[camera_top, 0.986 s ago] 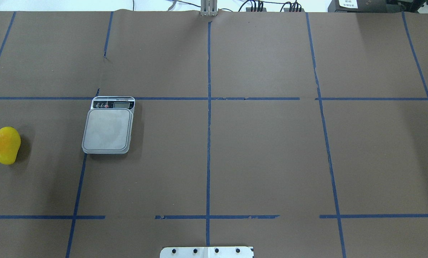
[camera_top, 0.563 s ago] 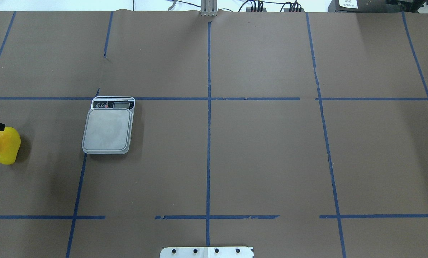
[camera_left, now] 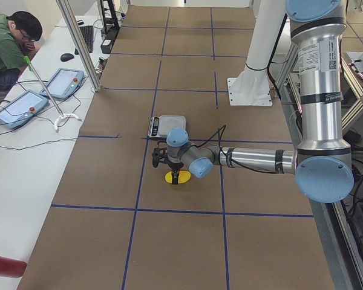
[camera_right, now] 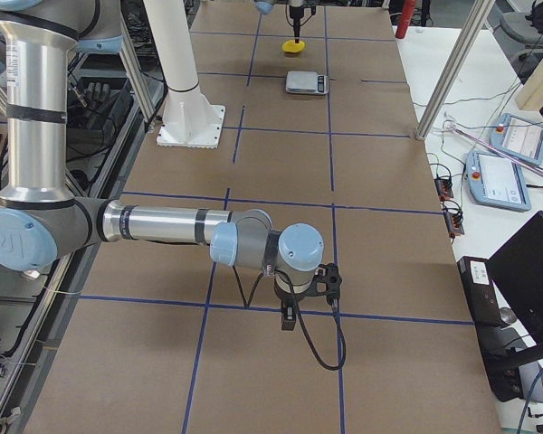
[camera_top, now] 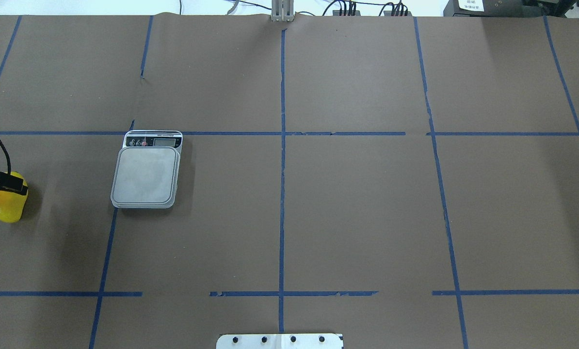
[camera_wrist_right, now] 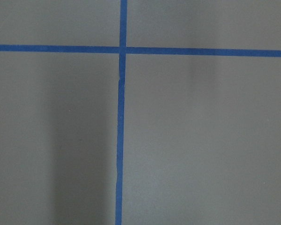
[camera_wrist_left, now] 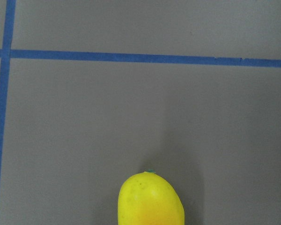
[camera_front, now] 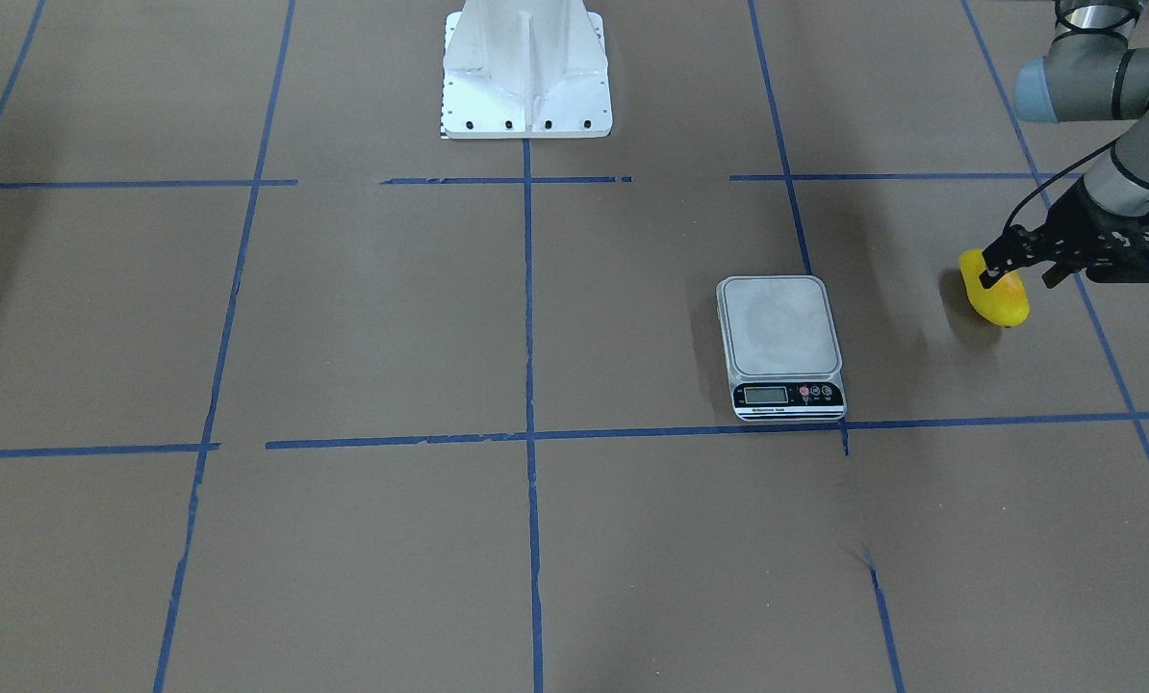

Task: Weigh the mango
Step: 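Lower the left gripper onto the yellow mango and close on it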

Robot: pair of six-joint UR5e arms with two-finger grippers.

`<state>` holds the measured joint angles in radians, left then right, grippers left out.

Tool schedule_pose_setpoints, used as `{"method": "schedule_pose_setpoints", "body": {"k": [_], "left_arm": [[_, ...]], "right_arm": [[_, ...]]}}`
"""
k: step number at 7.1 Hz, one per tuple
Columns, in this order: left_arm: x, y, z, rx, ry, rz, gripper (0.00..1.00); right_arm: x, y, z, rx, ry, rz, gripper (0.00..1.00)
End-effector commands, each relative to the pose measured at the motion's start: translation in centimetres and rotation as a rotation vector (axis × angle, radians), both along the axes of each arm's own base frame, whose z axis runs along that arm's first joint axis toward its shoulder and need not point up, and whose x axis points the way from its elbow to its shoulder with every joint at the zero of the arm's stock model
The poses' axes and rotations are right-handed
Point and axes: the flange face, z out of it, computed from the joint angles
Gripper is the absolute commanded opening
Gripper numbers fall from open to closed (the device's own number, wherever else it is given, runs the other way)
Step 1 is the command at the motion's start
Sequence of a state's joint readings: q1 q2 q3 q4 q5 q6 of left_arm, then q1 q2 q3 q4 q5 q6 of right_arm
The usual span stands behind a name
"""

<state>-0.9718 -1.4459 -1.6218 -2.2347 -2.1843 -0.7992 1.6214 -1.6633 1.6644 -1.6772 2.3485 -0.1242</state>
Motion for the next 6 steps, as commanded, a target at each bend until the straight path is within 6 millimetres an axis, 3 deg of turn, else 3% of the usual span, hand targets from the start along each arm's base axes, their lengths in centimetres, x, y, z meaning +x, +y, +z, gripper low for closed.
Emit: {"method": "schedule_pose_setpoints", "body": {"k": [1, 3, 4, 6], "left_arm": [[1.0, 0.1, 0.8, -0.009, -0.01, 0.021, 1.0], [0.9, 0.2, 0.7, 0.003, -0.009, 0.028, 0.24], [0.4, 0.2, -0.1, 0.025, 0.0, 0.03, 0.0], [-2.1, 1.9, -7.2, 0.047, 0.062, 0.052, 0.0]], "right_arm": [[0.0, 0.1, 0.1, -0.002, 0.0, 0.0, 1.0], [0.0, 0.0, 0.0, -0.001, 0.0, 0.0, 1.0], [0.0, 0.0, 0.0, 0.001, 0.0, 0.0, 1.0], [0.0, 0.0, 0.0, -0.001, 0.0, 0.0, 1.0]]}}
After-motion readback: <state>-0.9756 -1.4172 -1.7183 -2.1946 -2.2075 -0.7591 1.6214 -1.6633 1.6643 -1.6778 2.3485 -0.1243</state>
